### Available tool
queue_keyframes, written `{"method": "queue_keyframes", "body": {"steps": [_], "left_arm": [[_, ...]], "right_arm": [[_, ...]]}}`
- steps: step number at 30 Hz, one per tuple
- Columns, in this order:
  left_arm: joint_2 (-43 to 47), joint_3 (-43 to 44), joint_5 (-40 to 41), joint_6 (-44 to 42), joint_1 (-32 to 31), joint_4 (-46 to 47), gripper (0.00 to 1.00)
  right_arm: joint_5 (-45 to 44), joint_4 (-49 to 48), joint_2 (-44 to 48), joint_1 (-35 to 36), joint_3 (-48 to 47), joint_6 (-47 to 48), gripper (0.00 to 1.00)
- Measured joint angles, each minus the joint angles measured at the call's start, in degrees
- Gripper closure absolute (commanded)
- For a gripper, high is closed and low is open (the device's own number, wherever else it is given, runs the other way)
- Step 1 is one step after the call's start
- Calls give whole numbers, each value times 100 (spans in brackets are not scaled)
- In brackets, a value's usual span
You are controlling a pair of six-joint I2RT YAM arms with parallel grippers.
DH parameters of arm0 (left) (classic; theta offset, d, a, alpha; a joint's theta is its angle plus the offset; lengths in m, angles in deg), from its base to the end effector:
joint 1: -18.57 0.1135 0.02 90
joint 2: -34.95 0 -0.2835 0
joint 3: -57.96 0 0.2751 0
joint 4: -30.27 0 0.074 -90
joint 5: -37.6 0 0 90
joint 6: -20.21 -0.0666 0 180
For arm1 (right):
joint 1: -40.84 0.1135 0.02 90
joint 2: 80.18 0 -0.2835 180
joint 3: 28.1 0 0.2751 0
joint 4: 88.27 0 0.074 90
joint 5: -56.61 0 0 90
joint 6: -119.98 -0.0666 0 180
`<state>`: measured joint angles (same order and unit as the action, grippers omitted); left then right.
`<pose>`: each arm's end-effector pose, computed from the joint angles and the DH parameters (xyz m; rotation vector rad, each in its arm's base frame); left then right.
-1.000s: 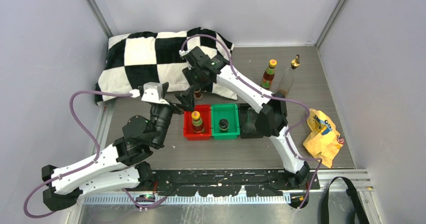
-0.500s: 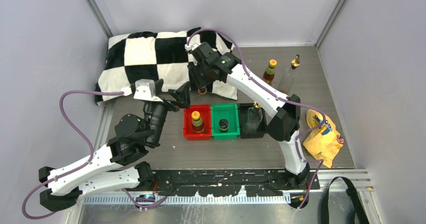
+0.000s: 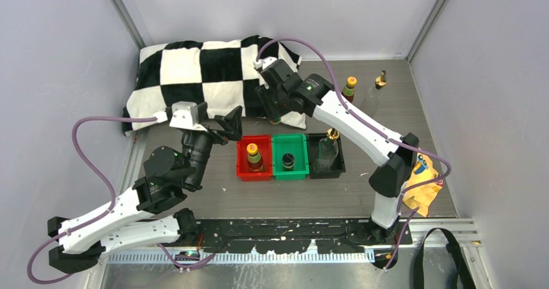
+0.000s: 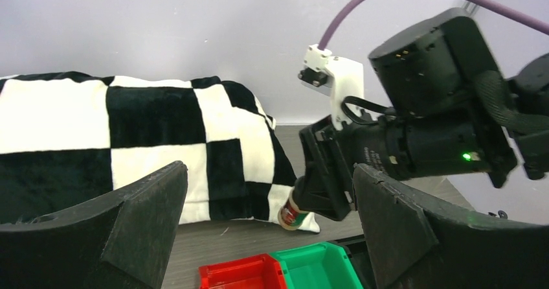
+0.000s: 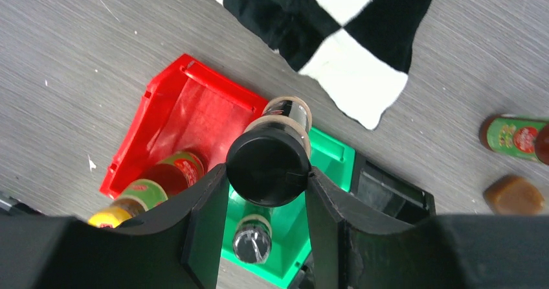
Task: Organize the condiment bottles
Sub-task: Place the bottle in the storage box.
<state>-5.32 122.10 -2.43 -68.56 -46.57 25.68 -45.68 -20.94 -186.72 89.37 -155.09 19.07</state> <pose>0.1159 -0.1288 0.4467 -0.0320 1.3698 -0.4367 0.3110 0.3304 0.3799 -0.6705 2.2819 0.2433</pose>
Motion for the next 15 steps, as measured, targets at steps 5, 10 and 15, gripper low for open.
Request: {"method": "queue_keyframes", "body": {"steps": [5, 10, 15], "left_arm": [[-20, 22, -4, 50, 0, -98, 0], [-48, 31, -24, 162, 0, -203, 0], [-39, 31, -57, 254, 0, -278, 0]], "right_arm": [[-216, 17, 546, 87, 570, -92, 99], [-446, -2, 966, 188, 984, -201, 99], [-629, -68, 1250, 284, 1421, -341, 99]]}}
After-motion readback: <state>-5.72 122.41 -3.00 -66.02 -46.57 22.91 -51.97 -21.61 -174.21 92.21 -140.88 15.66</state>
